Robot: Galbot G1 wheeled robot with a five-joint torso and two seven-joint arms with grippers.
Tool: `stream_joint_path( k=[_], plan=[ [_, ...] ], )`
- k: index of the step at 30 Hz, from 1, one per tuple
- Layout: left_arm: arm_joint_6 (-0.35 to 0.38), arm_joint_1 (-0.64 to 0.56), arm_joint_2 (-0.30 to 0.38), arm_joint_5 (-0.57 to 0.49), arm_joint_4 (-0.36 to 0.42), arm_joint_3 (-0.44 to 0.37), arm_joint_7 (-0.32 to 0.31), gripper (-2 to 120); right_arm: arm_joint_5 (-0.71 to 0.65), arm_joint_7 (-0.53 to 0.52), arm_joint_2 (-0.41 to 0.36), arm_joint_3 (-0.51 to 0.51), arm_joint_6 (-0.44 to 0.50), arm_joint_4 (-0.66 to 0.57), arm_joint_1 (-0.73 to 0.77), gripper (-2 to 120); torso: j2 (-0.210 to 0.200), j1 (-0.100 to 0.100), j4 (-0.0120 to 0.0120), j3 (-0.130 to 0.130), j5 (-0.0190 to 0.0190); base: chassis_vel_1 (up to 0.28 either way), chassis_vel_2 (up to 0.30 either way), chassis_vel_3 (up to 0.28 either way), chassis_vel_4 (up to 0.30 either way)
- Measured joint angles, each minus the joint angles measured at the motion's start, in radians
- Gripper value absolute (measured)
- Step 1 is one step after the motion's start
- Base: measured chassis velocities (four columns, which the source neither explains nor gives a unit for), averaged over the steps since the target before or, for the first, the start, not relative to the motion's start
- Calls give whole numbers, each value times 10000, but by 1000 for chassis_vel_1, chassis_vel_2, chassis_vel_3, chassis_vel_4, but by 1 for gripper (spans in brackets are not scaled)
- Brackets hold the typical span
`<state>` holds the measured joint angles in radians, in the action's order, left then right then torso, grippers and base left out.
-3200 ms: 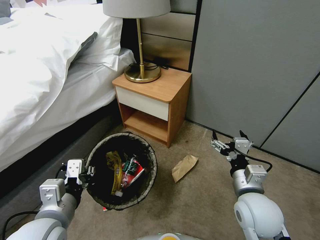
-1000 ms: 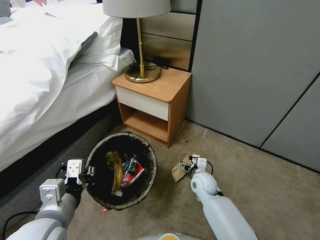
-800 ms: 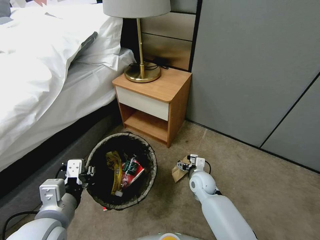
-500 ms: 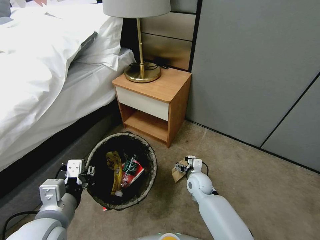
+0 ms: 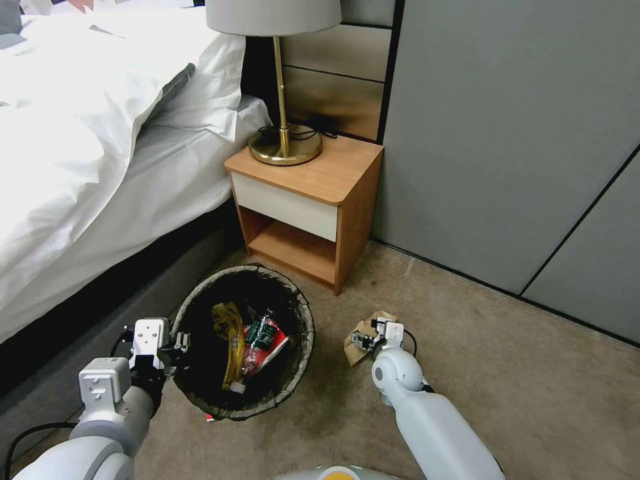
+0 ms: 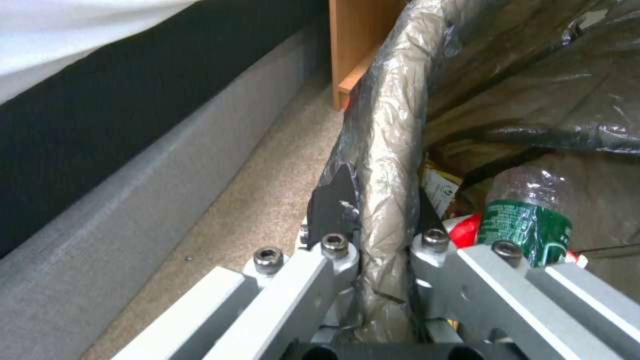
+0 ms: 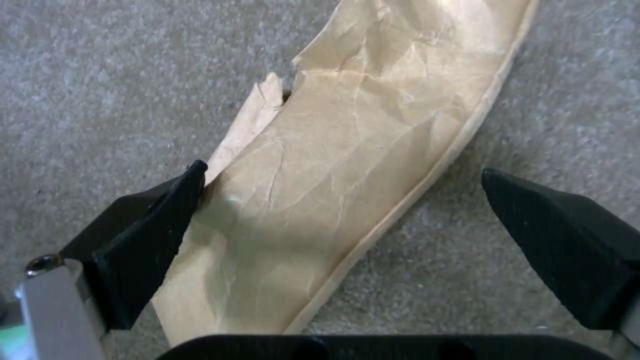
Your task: Pick up the trash bin, then pick up the garbage from the floor and place it into the trash bin.
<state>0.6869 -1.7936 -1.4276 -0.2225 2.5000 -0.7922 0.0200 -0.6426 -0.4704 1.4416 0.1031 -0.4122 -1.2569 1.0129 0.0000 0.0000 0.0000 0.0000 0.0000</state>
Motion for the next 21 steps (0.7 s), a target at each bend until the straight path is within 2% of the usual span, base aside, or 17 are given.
stream_joint_path(
  k=[13, 18, 20, 21],
  plan=[
    [0, 0, 0, 0, 0, 0, 0, 1, -13, 337, 73, -13, 179, 436, -68, 100, 0, 0, 0, 0, 0, 0, 0, 0, 0],
    [0, 0, 0, 0, 0, 0, 0, 1, 9, 393, 81, -19, 266, 511, -78, 92, 0, -1, 0, 0, 1, 0, 0, 0, 0],
    [0, 0, 0, 0, 0, 0, 0, 1, 31, 407, 77, -24, 291, 508, -72, 83, 0, 0, 1, 0, 1, 0, 0, 0, 0],
    [0, 0, 0, 0, 0, 0, 0, 1, 31, 407, 77, -24, 291, 508, -72, 83, 0, 0, 1, 0, 1, 0, 0, 0, 0]
  ],
)
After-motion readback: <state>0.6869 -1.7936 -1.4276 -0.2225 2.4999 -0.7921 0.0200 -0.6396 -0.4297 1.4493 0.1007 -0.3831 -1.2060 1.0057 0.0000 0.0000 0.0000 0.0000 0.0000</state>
